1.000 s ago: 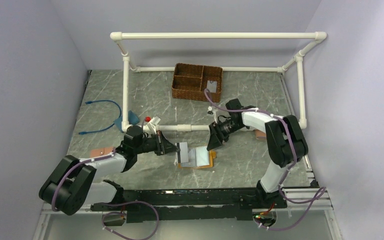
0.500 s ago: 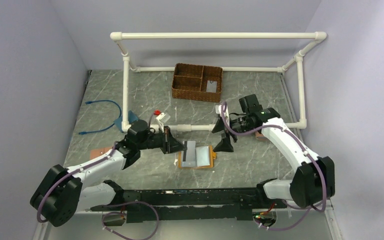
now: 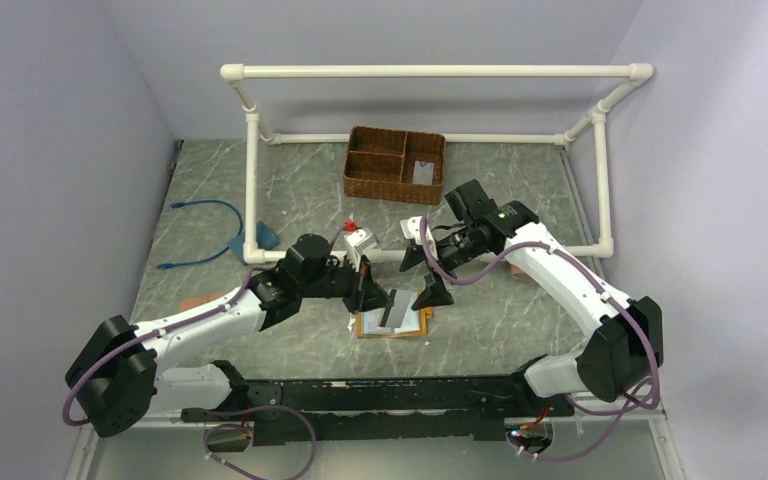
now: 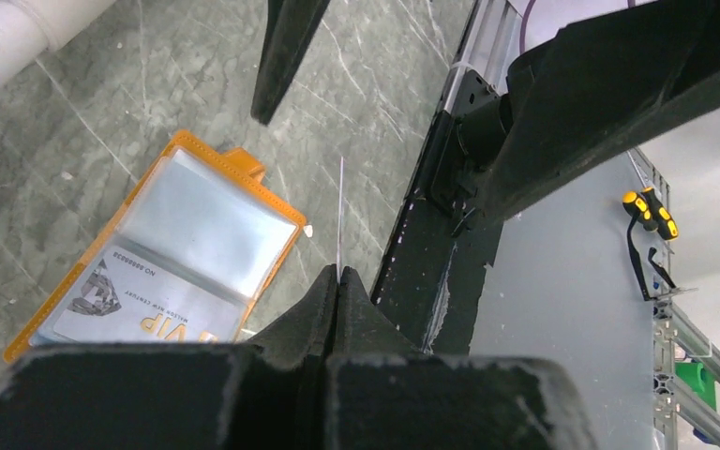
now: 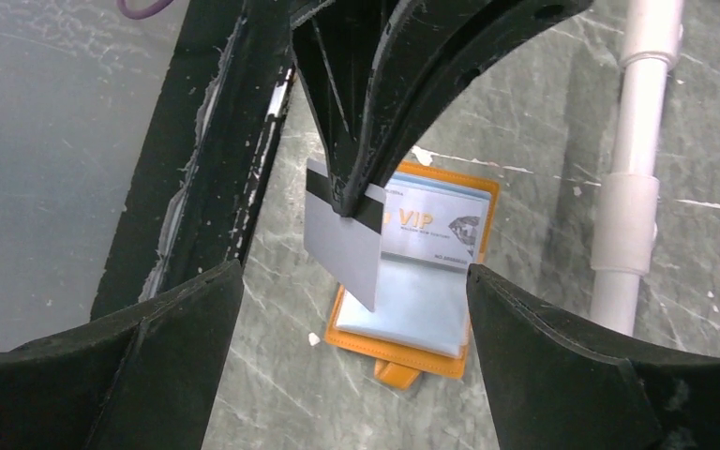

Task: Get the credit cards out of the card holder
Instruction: Place the credit card in the storage box.

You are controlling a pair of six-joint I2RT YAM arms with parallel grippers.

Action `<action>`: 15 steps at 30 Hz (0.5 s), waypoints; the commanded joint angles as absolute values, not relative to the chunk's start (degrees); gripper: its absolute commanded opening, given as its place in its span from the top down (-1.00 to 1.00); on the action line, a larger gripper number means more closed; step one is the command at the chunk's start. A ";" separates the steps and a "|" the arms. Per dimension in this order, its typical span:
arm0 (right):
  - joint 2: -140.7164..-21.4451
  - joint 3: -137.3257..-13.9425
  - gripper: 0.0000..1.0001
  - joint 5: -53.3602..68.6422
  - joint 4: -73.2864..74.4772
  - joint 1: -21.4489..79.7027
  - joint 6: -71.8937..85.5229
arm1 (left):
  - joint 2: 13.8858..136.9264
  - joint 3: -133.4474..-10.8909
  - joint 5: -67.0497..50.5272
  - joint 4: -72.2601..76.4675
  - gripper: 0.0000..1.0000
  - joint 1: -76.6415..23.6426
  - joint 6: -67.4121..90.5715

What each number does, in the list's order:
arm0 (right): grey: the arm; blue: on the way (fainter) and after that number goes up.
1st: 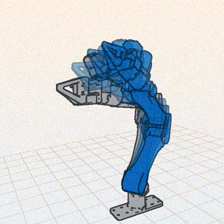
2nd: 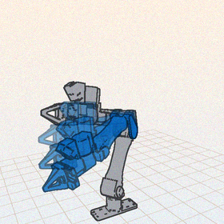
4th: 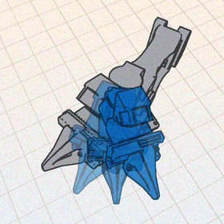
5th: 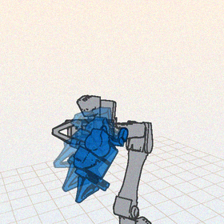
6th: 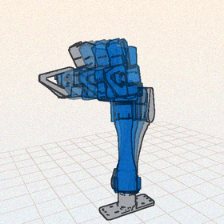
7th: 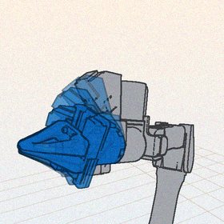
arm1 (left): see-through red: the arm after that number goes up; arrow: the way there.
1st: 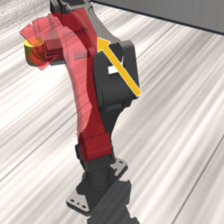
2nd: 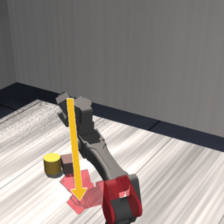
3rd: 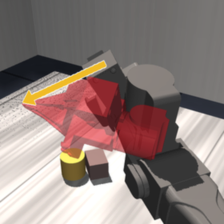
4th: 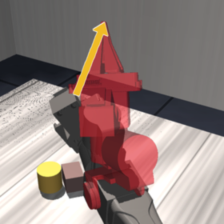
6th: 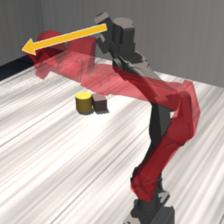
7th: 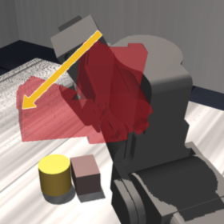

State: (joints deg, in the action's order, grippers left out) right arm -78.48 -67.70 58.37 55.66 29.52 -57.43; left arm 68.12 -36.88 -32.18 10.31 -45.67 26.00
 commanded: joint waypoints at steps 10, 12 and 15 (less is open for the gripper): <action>-79.67 -66.64 -0.13 59.70 51.70 31.38 -52.77 | 68.17 -40.83 -29.87 9.52 1.00 -46.64 22.67; -79.91 -66.38 0.09 60.52 51.73 31.38 -52.66 | 68.29 -40.95 -29.77 9.44 1.00 -46.71 22.65; -80.71 -66.21 0.40 61.10 52.05 31.52 -53.00 | 68.10 -40.87 -29.75 9.84 1.00 -46.76 22.53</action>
